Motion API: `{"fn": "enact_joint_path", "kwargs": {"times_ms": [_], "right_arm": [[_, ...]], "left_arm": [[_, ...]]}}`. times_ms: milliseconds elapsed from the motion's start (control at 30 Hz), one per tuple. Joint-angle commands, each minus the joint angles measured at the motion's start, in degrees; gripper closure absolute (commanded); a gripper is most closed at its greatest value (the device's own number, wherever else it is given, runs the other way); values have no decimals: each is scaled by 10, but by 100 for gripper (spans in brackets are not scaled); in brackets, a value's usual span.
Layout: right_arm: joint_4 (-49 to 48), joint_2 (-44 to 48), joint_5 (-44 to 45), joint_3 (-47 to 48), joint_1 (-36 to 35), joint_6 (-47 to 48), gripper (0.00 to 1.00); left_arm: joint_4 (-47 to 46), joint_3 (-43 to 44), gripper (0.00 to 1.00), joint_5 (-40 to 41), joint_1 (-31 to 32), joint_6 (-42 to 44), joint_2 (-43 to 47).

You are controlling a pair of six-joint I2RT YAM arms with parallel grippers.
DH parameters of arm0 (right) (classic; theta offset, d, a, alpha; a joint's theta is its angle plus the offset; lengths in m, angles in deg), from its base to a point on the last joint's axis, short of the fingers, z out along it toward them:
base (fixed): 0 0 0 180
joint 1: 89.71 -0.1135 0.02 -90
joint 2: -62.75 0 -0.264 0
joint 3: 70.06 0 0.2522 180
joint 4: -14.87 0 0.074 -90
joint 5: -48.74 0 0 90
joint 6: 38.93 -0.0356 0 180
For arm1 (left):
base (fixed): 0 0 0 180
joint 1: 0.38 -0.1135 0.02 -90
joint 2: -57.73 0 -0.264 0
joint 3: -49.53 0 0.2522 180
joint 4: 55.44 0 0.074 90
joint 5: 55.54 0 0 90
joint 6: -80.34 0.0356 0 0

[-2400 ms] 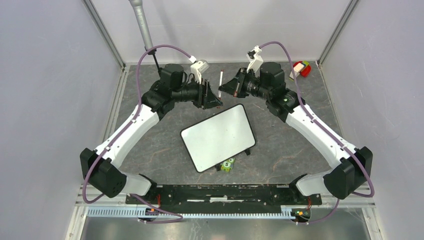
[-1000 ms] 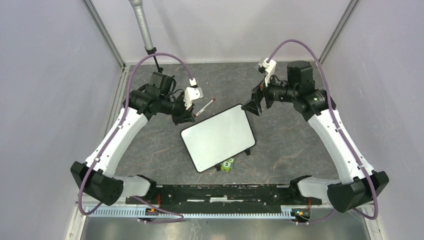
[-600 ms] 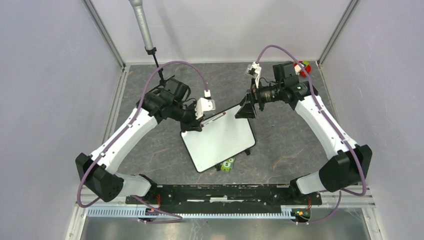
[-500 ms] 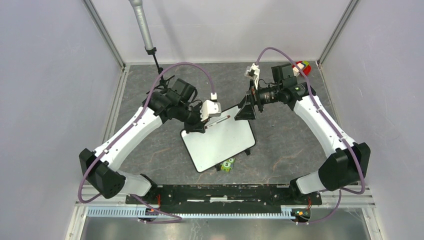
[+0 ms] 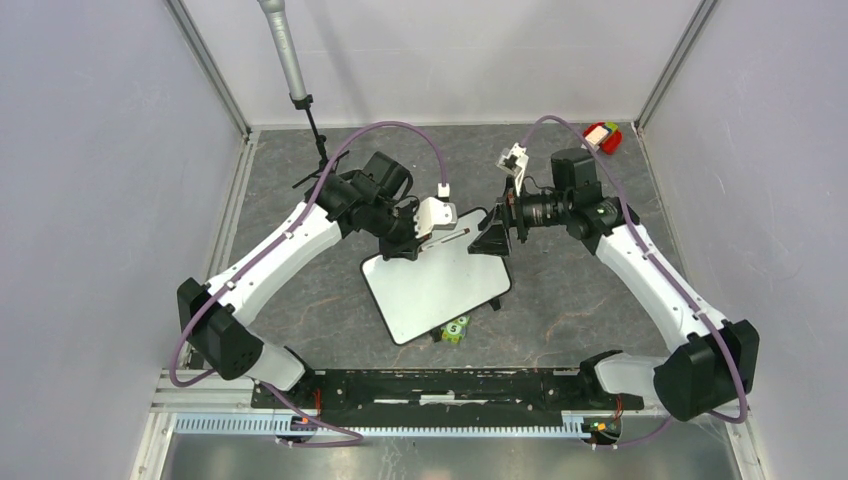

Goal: Write a sentence on the whiteboard
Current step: Open the whiteboard marker at the center of the board.

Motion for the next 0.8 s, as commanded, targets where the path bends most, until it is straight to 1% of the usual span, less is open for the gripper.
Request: {"fn": "enact_joint_path", "kwargs": {"times_ms": [0,100,200,300,333,400,500,767], "right_arm": [[-70,15,-29,-7,1,-35,2],[-37,-14,-53,23,0,-26,2],[1,-35,-43,39,-7,-10,2],[-21,-29,-37,25,-15,-26,2],[-44,-24,-44,17,-17,-43,6],[-82,-19,-50,6,-23,-80,19],[-62,-30,-30,26,-37,-68,30],[-1,-59,2,51,-57,-25,40]], "left_arm": [[3,26,98,12,13,-3,-7],[4,29,98,27,25,2,-11],[3,34,98,32,30,3,-15],[3,42,98,31,35,3,-18],[3,44,98,33,38,4,-19],[2,47,98,37,46,8,-22],[3,50,98,42,53,10,-27],[2,66,98,46,56,7,-39]]}}
